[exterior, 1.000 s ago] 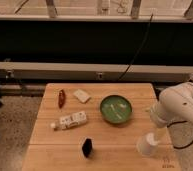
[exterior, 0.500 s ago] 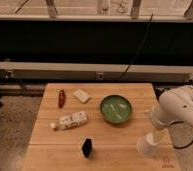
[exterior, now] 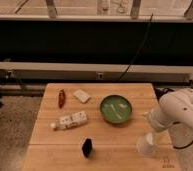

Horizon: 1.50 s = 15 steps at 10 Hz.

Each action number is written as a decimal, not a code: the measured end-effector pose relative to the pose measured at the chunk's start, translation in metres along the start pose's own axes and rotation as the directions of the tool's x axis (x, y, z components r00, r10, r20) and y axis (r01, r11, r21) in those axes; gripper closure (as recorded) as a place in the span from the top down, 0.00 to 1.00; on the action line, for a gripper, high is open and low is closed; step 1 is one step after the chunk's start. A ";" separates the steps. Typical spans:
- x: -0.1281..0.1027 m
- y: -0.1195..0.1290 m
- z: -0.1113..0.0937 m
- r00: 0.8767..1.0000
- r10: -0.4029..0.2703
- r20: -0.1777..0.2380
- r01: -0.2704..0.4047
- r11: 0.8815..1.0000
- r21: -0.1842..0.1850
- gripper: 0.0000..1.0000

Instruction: Place the ceramic cup over the eraser

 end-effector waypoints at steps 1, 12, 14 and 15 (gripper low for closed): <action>-0.001 0.001 -0.005 1.000 -0.008 -0.003 0.008 1.000 -0.005 0.80; 0.017 0.050 0.024 0.994 0.027 0.106 -0.021 0.998 -0.055 0.80; 0.012 0.051 0.029 0.994 0.012 0.107 -0.006 0.998 -0.057 0.80; 0.010 0.052 0.034 0.995 0.003 0.103 0.004 0.998 -0.061 0.80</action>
